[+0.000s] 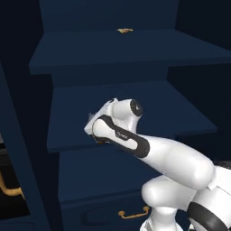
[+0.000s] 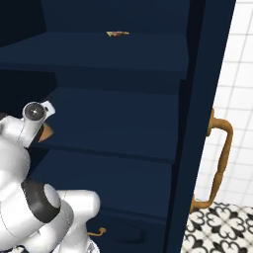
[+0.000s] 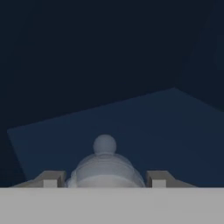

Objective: Pick the honey bottle and place it on the digital scale for weighing, and close the cabinet.

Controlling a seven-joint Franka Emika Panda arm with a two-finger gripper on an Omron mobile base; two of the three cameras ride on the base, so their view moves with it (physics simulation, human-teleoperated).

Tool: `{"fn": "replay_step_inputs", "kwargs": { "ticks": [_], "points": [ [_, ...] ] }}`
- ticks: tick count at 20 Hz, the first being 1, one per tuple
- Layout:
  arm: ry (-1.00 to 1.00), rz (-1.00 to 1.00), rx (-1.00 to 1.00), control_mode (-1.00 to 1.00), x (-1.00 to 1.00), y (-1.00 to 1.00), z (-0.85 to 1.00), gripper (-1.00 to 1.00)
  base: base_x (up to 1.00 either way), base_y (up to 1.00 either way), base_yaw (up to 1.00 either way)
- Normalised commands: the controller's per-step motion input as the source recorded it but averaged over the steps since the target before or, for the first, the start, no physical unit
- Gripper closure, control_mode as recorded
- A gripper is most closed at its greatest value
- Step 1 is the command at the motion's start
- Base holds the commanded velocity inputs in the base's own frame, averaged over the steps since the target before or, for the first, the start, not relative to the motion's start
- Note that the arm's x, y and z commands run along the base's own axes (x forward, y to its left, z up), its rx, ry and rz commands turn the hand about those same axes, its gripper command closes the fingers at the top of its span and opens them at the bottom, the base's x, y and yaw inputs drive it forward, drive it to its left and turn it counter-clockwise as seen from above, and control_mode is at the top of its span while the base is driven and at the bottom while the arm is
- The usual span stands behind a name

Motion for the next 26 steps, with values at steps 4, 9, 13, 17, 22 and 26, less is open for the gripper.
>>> {"fn": "replay_step_inputs", "kwargs": {
  "ticks": [4, 9, 13, 17, 22, 26],
  "points": [
    [0.12, -0.21, 0.02, -1.0, -0.79, -0.52, 0.3, 1.0, 0.0, 0.0, 0.0],
    [0.0, -0.22, 0.0, -1.0, -0.68, -0.4, 0.41, 1.0, 0.0, 0.0, 0.0],
    [-0.11, -0.24, 0.07, -1.0, -0.69, -0.43, 0.44, 1.0, 0.0, 0.0, 0.0],
    [-0.05, -0.1, 0.19, -1.0, -0.36, -0.56, 0.41, 1.0, 0.0, 0.0, 0.0],
    [0.0, 0.0, 0.15, -1.0, -0.18, -0.51, 0.42, 1.0, 0.0, 0.0, 0.0],
    [0.0, 0.04, 0.11, -1.0, -0.26, -0.62, 0.14, 1.0, 0.0, 0.0, 0.0]
  ]
}}
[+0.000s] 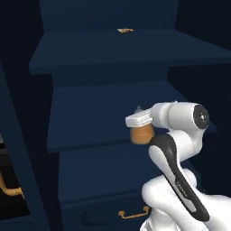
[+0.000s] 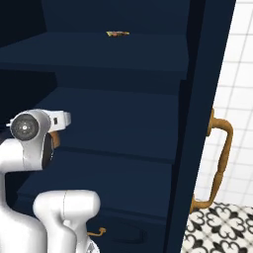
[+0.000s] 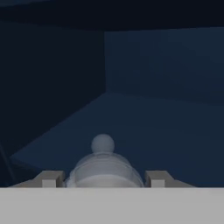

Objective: Pick the honey bottle and place it on the digital scale for weighing, and close the cabinet.

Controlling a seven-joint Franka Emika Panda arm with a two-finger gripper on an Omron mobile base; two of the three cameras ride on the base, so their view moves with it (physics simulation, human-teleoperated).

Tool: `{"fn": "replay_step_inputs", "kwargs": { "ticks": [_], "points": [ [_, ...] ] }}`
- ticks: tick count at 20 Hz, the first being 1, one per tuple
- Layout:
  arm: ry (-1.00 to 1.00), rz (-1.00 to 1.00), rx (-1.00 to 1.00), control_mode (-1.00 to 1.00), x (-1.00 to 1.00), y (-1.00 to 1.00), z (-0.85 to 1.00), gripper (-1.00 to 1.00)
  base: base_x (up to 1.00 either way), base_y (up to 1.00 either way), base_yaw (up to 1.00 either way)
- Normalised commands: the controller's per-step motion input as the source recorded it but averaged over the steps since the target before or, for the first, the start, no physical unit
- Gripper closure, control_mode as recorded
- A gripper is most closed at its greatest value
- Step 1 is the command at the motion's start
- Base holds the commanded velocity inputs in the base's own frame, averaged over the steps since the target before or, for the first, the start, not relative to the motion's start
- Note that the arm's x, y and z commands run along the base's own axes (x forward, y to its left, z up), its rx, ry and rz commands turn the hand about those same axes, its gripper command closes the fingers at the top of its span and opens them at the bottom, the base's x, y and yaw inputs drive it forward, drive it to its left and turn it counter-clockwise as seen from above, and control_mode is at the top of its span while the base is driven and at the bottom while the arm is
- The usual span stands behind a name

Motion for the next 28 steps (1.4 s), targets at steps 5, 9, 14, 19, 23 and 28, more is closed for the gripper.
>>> {"fn": "replay_step_inputs", "kwargs": {
  "ticks": [5, 9, 14, 19, 23, 28],
  "points": [
    [-0.15, 0.05, 0.05, -1.0, -0.33, -0.6, 0.02, 1.0, 0.0, 0.0, 0.0],
    [-0.26, 0.02, 0.0, -1.0, -0.58, -0.26, 0.0, 1.0, 0.0, 0.0, 0.0],
    [-0.19, 0.0, 0.0, 1.0, -0.42, 0.0, 0.0, 1.0, -0.32, 0.0, 0.0],
    [0.0, 0.0, 0.0, 1.0, 0.0, 0.0, 0.0, 1.0, -0.88, 0.0, 0.0],
    [0.0, 0.0, 0.0, 1.0, 0.0, 0.0, 0.0, 1.0, -1.0, 0.02, 0.0],
    [0.0, 0.0, 0.0, 1.0, 0.0, 0.0, 0.0, 1.0, -1.0, 0.01, 0.0]
  ]
}}
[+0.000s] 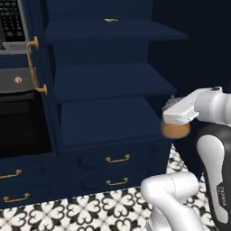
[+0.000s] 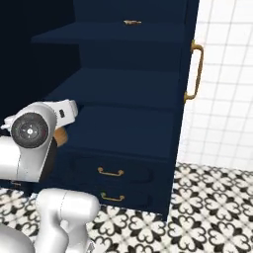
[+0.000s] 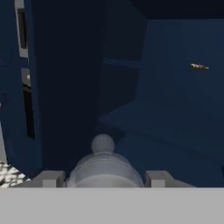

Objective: Pick the honey bottle and place it on the digital scale for weighing, and close the cabinet.

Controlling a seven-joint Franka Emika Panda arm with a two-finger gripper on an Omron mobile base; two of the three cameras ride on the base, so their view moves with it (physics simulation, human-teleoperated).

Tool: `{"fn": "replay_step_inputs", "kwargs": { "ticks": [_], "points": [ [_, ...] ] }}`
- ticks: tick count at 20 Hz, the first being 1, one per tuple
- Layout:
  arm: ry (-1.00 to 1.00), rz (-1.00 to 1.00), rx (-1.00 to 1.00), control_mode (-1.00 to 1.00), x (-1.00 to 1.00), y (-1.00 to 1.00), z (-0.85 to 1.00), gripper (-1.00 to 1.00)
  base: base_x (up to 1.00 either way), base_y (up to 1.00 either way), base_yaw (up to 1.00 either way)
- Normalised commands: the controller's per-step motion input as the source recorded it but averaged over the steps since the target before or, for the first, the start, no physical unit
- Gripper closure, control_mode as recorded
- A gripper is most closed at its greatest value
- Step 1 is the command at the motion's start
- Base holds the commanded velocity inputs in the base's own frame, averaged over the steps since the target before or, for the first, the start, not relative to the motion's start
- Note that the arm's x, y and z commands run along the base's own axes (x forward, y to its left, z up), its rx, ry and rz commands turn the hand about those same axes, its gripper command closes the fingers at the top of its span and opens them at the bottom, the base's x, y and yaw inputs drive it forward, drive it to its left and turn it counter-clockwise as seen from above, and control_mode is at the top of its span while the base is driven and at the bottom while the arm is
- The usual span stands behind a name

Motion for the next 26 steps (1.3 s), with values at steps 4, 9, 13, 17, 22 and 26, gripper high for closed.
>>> {"fn": "replay_step_inputs", "kwargs": {
  "ticks": [4, 9, 13, 17, 22, 26],
  "points": [
    [0.0, 0.0, 0.0, 1.0, 0.0, 0.0, 0.0, 1.0, -0.98, 0.08, 0.04],
    [0.0, 0.0, 0.0, 1.0, 0.0, 0.0, 0.0, 1.0, -0.26, 0.19, 0.76],
    [0.0, 0.0, 0.0, 1.0, 0.0, 0.0, 0.0, 1.0, 0.0, 0.0, 1.0],
    [0.0, 0.0, 0.0, 1.0, 0.0, 0.0, 0.0, 1.0, 0.0, 0.01, 1.0],
    [0.0, 0.0, 0.0, 1.0, 0.0, 0.0, 0.0, 1.0, 0.0, 0.0, 1.0],
    [0.0, 0.0, 0.0, 1.0, 0.0, 0.0, 0.0, 1.0, 0.11, 0.0, 1.0]
  ]
}}
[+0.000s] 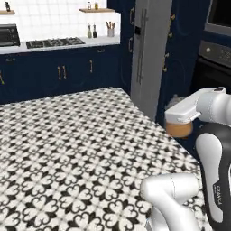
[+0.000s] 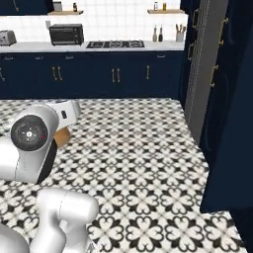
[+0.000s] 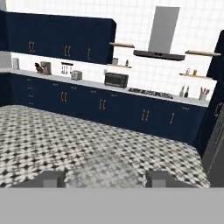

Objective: Pick the honey bottle and place it on the digital scale for weighing, and close the cabinet.

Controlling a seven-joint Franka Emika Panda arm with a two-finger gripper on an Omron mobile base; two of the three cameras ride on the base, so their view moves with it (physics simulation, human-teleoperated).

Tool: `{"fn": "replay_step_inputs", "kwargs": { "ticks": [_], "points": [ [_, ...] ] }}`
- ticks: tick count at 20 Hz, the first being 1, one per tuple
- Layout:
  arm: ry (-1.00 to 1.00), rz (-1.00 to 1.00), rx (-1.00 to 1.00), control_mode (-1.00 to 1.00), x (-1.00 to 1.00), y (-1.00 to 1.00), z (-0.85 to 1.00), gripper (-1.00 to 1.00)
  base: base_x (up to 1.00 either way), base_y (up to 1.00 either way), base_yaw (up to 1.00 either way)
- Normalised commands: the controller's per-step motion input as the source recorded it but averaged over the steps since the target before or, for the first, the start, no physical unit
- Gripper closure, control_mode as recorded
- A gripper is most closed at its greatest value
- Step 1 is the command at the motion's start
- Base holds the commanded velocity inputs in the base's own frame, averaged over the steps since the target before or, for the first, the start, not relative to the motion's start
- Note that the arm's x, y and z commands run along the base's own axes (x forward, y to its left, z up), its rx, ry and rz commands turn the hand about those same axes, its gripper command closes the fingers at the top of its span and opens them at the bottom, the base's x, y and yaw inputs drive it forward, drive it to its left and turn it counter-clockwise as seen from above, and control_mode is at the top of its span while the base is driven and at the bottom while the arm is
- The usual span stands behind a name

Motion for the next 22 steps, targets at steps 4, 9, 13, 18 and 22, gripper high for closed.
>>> {"fn": "replay_step_inputs", "kwargs": {
  "ticks": [4, 9, 13, 18, 22],
  "points": [
    [0.0, 0.0, 0.0, 1.0, 0.0, 0.0, 0.0, 1.0, 0.11, 0.0, 1.0],
    [0.0, 0.0, 0.0, 1.0, 0.0, 0.0, 0.0, 1.0, 0.07, 0.0, 1.0],
    [0.0, 0.0, 0.0, 1.0, 0.0, 0.0, 0.0, 1.0, 0.03, 0.0, 1.0],
    [0.0, 0.0, 0.0, 1.0, 0.0, 0.0, 0.0, 1.0, 0.0, -0.18, 0.97],
    [0.0, 0.0, 0.0, 1.0, 0.0, 0.0, 0.0, 1.0, 0.26, -0.13, 0.87]
  ]
}}
